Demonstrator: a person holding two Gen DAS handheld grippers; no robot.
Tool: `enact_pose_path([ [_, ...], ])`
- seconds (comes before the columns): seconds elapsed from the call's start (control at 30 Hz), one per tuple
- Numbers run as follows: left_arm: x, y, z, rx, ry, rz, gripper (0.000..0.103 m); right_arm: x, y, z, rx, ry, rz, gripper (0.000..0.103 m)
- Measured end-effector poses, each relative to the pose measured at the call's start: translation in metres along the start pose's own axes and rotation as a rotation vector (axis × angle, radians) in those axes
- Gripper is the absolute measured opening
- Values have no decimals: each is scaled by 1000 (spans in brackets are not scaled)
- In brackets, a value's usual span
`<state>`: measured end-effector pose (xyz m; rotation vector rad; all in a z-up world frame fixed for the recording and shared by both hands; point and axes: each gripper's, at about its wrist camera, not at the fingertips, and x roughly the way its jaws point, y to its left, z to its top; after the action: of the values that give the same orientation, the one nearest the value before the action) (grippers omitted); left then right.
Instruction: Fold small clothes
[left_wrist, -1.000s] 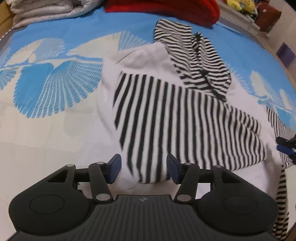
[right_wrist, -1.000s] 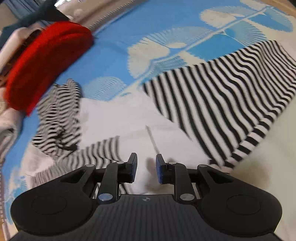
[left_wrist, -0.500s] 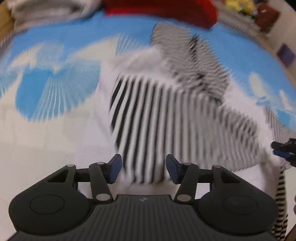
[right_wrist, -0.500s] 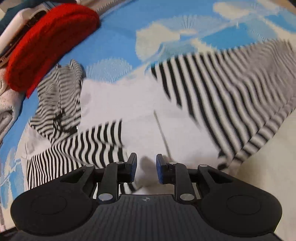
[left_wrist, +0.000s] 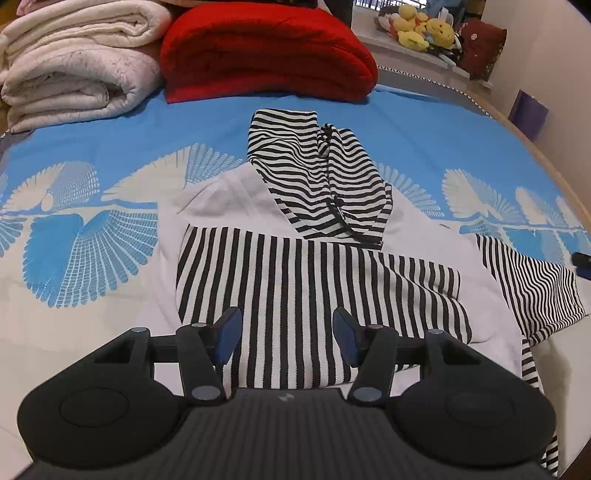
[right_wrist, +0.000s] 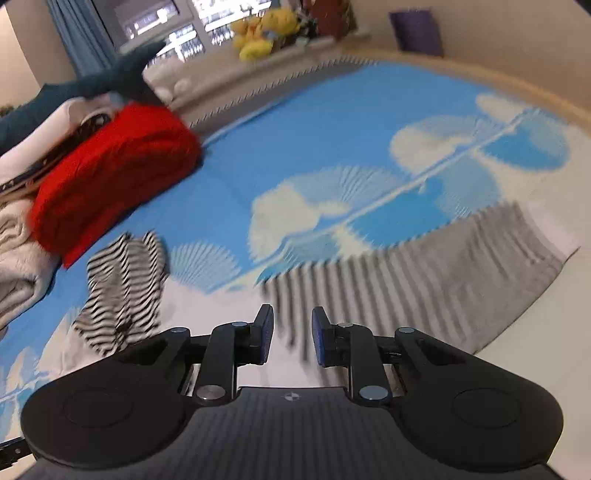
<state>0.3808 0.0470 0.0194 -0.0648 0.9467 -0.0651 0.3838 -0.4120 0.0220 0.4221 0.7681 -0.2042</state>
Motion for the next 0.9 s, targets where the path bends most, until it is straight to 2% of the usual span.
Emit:
enact_pose_path([
  [0.2,0,5,2,-5,-3,-10,60,-16,-58,25,52,-80,-70,23],
  [0.3,2,6,1,-4,7,-11,60,-16,-92,30,116,-90,-120,23],
  [0.43,3,6,2,-7,14,-17,60,-14,-137,30,248,-72,-146,24],
  [0.63,6,10,3,-31,27,-22,60,1,-186,21,373,-15,-184,24],
  [0.9,11,8,3,-32,41,-23,60,28,-234,11,504,27,-192,24],
])
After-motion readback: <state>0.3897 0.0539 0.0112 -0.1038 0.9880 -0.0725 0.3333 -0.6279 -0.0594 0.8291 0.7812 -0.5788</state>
